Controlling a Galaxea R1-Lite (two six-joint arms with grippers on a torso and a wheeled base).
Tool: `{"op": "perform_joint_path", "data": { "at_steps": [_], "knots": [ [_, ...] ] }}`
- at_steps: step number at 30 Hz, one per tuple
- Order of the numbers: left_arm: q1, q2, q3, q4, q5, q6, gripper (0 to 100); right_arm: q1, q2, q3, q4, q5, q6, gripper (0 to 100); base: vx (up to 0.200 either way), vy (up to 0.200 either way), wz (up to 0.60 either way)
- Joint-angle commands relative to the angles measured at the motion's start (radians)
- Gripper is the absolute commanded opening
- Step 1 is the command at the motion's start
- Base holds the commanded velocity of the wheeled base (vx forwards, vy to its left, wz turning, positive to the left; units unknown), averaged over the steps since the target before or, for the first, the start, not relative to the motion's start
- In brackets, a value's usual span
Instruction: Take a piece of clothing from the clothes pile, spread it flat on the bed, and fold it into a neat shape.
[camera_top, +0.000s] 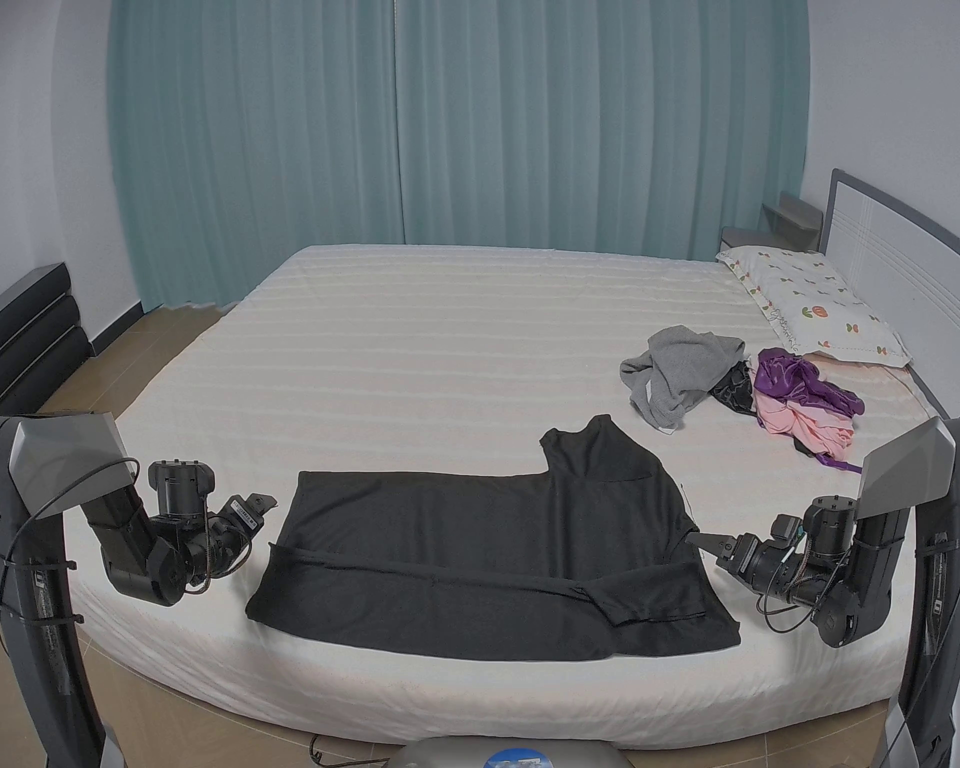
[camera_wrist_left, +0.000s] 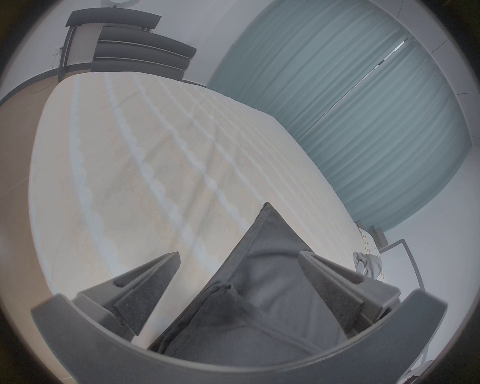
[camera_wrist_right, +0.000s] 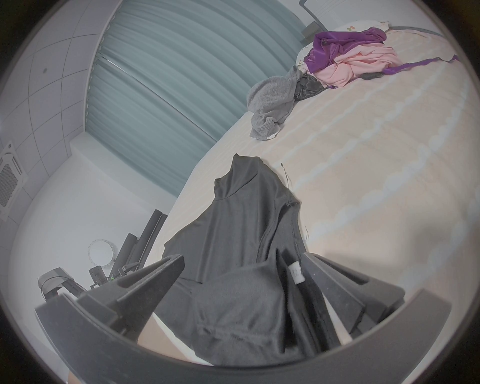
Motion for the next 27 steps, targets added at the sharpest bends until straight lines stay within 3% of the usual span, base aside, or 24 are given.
{"op": "perform_joint_path", "data": {
  "at_steps": [1,19,27],
  "knots": [
    [0.000,-0.006,0.001,0.000,-0.001,-0.001,100,0.000,0.001,0.000,-0.013,0.000,0.000,100,0.000,0.000,0.00],
    [-0.003,-0.011,-0.013,0.000,-0.001,-0.001,100,0.002,0.004,0.003,-0.013,-0.001,0.000,100,0.000,0.000,0.00],
    [-0.003,0.021,-0.179,0.058,-0.002,0.007,100,0.000,0.005,0.006,-0.013,-0.001,0.051,100,0.000,0.000,0.00]
  ]
}}
